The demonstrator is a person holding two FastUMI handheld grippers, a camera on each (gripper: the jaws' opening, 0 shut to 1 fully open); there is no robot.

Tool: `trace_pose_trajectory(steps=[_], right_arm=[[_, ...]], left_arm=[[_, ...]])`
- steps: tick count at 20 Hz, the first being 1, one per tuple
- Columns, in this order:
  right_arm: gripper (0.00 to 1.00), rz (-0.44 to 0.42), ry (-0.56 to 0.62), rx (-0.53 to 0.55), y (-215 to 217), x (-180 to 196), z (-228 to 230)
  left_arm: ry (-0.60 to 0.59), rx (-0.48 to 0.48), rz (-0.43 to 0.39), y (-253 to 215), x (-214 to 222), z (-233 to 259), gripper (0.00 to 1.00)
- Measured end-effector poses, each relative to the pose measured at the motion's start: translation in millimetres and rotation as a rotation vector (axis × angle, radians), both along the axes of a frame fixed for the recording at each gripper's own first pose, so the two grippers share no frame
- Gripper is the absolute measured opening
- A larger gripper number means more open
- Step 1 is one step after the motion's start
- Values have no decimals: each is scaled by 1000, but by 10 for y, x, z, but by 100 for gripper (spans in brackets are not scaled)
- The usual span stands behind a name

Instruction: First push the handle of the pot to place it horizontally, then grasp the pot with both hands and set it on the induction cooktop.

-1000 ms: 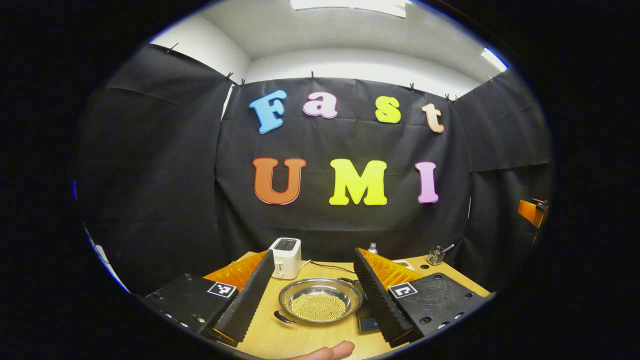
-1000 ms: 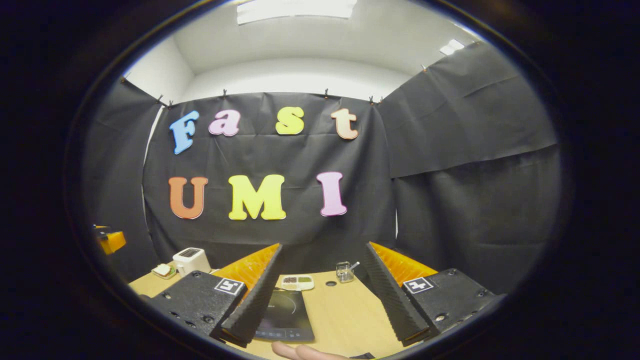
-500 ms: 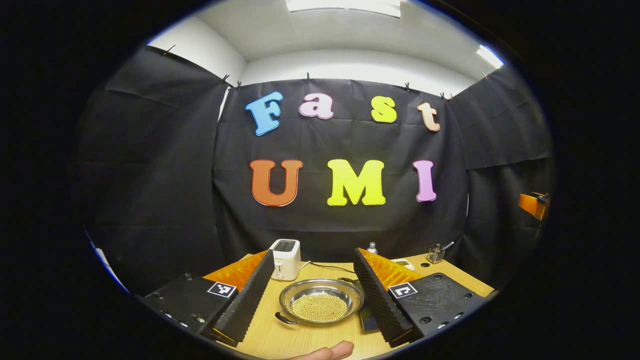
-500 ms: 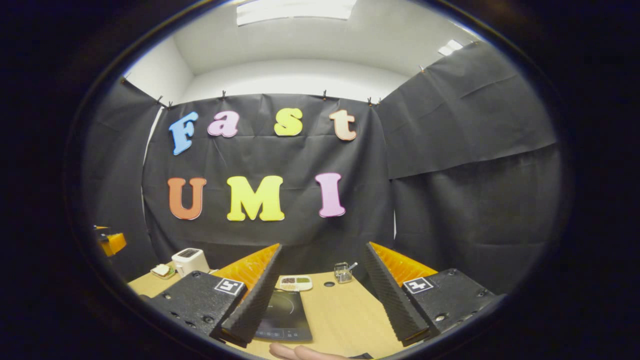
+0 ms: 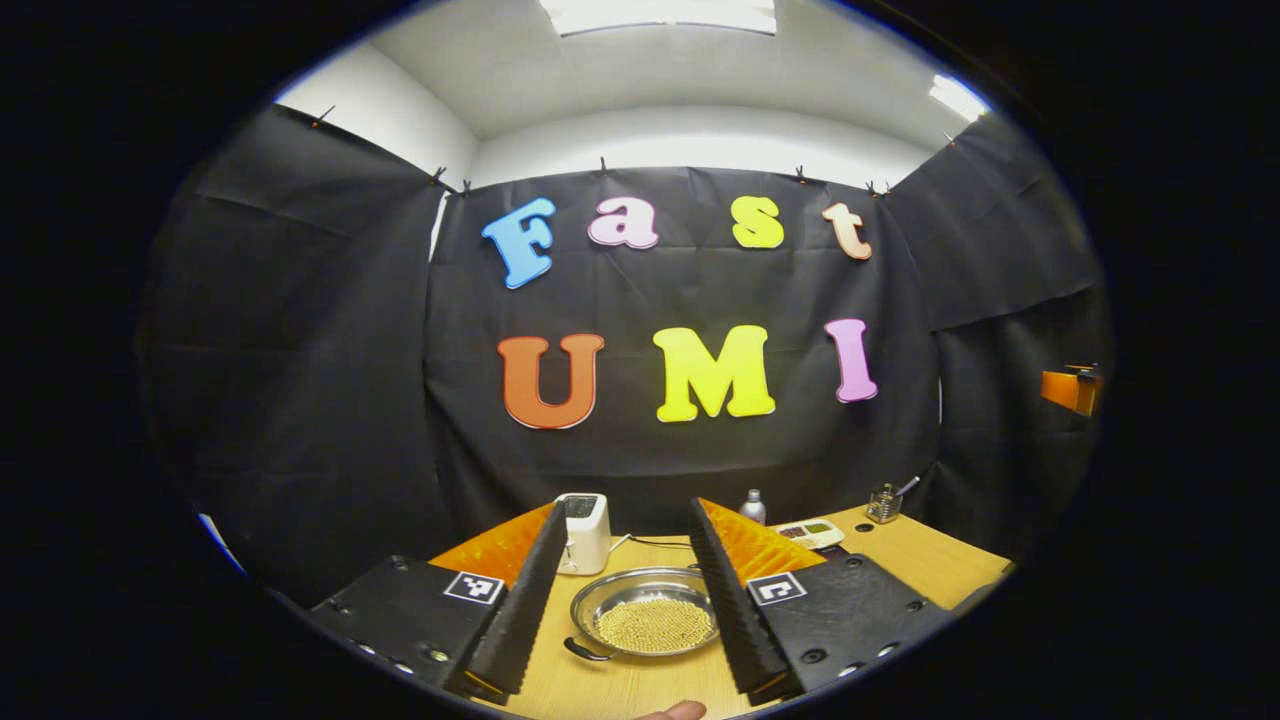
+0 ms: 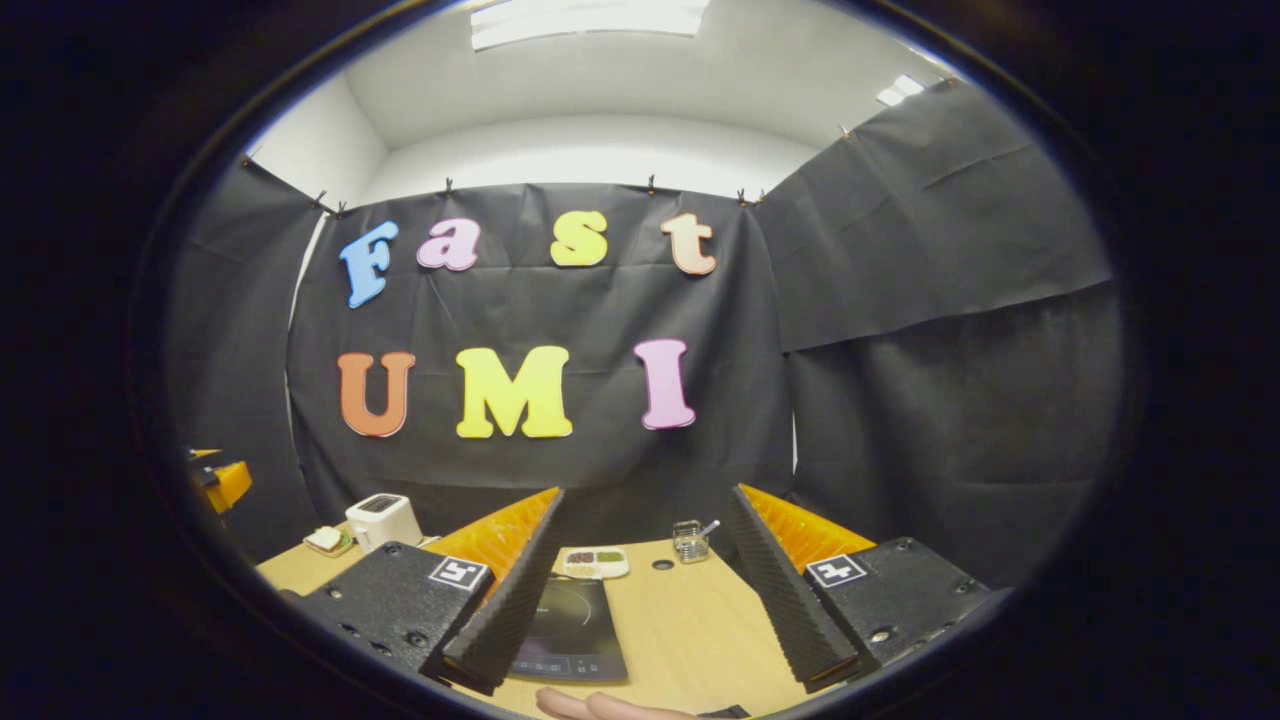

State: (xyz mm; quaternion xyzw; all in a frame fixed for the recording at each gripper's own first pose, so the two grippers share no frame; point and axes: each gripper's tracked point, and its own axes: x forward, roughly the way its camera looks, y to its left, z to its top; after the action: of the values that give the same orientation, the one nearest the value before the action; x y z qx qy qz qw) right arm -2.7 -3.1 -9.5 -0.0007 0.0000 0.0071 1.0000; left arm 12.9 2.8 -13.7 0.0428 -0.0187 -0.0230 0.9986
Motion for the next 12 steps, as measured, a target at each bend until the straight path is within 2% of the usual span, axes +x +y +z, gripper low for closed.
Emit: trace_pose_trajectory(steps=[1,2,3,5,6,7,8,12], right_arm=[[96,3,1,-1,8,2,-1],[96,5,1,0,13,2,-6],[96,8,0,0,24,4,-7],[96,12,-2,-1,41,0,-12],[96,13,-3,-2,45,1,-20],[96,16,-2,-4,51,4,-18],[96,18,-2,-5,58,5,-12],[96,23,-6,-8,72,-13,-21]], left_arm=[[20,-16,-16,-18,21,-56,56],[31,-31,-30,-47,28,-80,60],[37,-45,-46,-66,43,-72,44],[49,-62,-28,12,61,-110,13],[60,-62,-5,85,79,-148,14],[87,-47,-2,83,108,-244,0],[104,-28,4,128,-37,-283,1],[172,-29,2,115,229,-559,0]])
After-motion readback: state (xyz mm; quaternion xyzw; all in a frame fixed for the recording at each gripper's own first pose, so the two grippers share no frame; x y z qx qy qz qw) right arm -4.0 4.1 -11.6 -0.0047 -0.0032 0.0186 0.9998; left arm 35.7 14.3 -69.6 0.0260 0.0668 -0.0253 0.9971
